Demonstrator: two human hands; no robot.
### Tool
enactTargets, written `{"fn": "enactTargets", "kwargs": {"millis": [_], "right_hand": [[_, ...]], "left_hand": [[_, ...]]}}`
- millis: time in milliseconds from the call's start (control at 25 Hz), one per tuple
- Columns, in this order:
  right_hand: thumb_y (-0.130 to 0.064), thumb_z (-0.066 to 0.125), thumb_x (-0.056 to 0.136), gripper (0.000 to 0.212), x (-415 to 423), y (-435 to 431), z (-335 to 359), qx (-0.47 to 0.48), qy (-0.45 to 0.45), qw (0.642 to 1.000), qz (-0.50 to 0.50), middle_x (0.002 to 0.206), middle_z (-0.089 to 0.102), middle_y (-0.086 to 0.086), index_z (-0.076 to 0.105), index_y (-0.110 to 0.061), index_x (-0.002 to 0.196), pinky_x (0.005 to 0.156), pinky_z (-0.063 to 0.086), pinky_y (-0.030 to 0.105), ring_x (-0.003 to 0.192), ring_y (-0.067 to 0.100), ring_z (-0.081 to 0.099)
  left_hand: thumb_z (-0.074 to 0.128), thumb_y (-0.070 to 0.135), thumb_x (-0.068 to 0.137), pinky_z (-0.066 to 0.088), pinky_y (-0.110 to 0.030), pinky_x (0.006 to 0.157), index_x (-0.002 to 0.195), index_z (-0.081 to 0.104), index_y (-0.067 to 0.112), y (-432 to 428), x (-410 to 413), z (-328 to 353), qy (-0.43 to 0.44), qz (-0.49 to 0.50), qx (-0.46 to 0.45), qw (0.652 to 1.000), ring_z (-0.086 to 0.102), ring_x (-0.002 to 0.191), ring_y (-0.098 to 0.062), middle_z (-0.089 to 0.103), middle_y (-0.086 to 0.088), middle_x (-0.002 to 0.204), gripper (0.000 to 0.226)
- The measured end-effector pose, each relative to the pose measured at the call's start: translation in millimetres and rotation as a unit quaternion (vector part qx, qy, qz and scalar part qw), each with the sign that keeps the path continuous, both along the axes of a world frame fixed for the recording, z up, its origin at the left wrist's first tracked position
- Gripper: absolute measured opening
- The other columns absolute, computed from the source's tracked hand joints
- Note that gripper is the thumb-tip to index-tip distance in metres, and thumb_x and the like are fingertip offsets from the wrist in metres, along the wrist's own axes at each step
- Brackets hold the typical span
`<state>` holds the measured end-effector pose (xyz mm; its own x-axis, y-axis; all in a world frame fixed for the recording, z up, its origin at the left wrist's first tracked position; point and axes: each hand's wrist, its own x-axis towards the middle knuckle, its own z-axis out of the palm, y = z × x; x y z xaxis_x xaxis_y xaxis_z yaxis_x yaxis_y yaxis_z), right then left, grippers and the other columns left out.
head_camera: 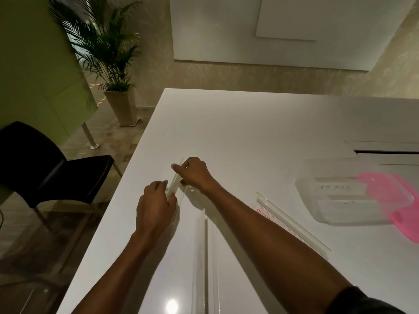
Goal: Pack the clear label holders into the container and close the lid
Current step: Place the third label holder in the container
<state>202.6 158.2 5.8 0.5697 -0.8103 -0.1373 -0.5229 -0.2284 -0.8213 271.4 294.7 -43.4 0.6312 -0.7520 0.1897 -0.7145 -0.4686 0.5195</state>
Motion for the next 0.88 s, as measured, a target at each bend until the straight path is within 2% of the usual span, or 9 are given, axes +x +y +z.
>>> {"fn": "enactTargets", "kwargs": {"millis": [40,120,280,400,480,560,680,760,880], "right_hand": [[-0.034,0.066,0.094,0.049,7.2,0.4,-3.3,0.019,-0.003,1.0,-0.013,0.055,0.063,0.013,0.052,-0.009,0.056,0.083,0.059,0.045,0.08,0.039,0.077],[-0.025,0.068,0.091,0.038,16.4,-0.3,-9.6,0.047,-0.018,0.998,-0.039,0.065,0.074,0.02,0.061,-0.002,0.061,0.085,0.063,0.048,0.079,0.039,0.078],[-0.012,0.07,0.082,0.016,21.4,0.7,-15.6,0.067,-0.034,0.994,-0.083,0.083,0.077,0.027,0.069,0.001,0.074,0.082,0.062,0.053,0.079,0.039,0.077],[-0.01,0.07,0.085,0.018,14.2,-0.1,-13.3,0.084,-0.055,0.988,-0.12,0.089,0.078,0.026,0.064,-0.002,0.07,0.083,0.063,0.053,0.082,0.036,0.079],[-0.005,0.065,0.087,0.026,3.3,1.0,-13.5,0.117,-0.11,0.977,-0.143,0.087,0.078,0.022,0.058,-0.006,0.062,0.069,0.067,0.042,0.076,0.031,0.08],[-0.001,0.062,0.088,0.025,-10.7,5.6,-10.6,0.139,-0.171,0.962,-0.161,0.086,0.077,0.02,0.057,-0.006,0.064,0.057,0.062,0.028,0.073,0.027,0.08],[-0.003,0.064,0.091,0.008,-31.5,12.7,-3.0,0.143,-0.241,0.943,-0.178,0.102,0.074,0.027,0.062,0.005,0.092,0.075,0.067,0.04,0.084,0.032,0.079],[-0.005,0.065,0.094,0.015,-44.7,16.5,1.9,0.141,-0.279,0.931,-0.19,0.111,0.068,0.033,0.06,0.006,0.102,0.08,0.067,0.042,0.076,0.026,0.076],[-0.005,0.064,0.098,0.015,-65.7,25.6,11.8,0.157,-0.362,0.896,-0.204,0.117,0.064,0.037,0.058,0.007,0.105,0.072,0.065,0.032,0.077,0.022,0.077]], "left_hand": [[0.056,0.031,0.102,0.055,-0.04,0.095,0.132,0.063,0.013,0.2,-0.8,-0.8,0.01,0.001,-0.008,1.0,0.063,0.116,-0.024,0.066,-0.006,0.132,0.036],[0.054,0.03,0.102,0.056,-0.034,0.09,0.125,0.065,0.015,0.2,-3.1,-1.6,0.04,0.008,-0.019,0.999,0.066,0.106,-0.02,0.067,-0.005,0.125,0.029],[0.053,0.036,0.103,0.048,-0.028,0.095,0.133,0.061,0.014,4.2,-1.5,-1.3,0.097,0.002,-0.035,0.995,0.062,0.117,-0.02,0.064,-0.004,0.134,0.038],[0.055,0.041,0.102,0.044,-0.025,0.095,0.138,0.059,0.014,8.5,1.7,3.6,0.148,-0.012,-0.078,0.986,0.062,0.121,-0.022,0.064,-0.004,0.137,0.046],[0.053,0.045,0.101,0.054,-0.033,0.096,0.138,0.06,0.016,9.7,4.1,6.4,0.174,-0.012,-0.112,0.978,0.066,0.115,-0.022,0.065,-0.003,0.135,0.047],[0.053,0.045,0.102,0.061,-0.03,0.085,0.136,0.061,0.019,9.4,8.6,10.2,0.204,-0.018,-0.136,0.969,0.07,0.105,-0.02,0.067,-0.001,0.133,0.043],[0.053,0.041,0.104,0.05,-0.006,0.06,0.124,0.066,0.025,5.5,17.9,16.1,0.251,-0.024,-0.144,0.957,0.068,0.089,-0.001,0.072,0.003,0.121,0.028],[0.053,0.04,0.104,0.046,-0.007,0.063,0.113,0.071,0.028,-0.1,21.5,21.7,0.272,-0.036,-0.131,0.953,0.067,0.088,0.002,0.075,0.008,0.113,0.024],[0.055,0.047,0.1,0.054,-0.028,0.079,0.105,0.079,0.029,-8.5,15.4,33.2,0.35,-0.08,-0.166,0.918,0.072,0.092,-0.001,0.078,0.016,0.103,0.031]]}}
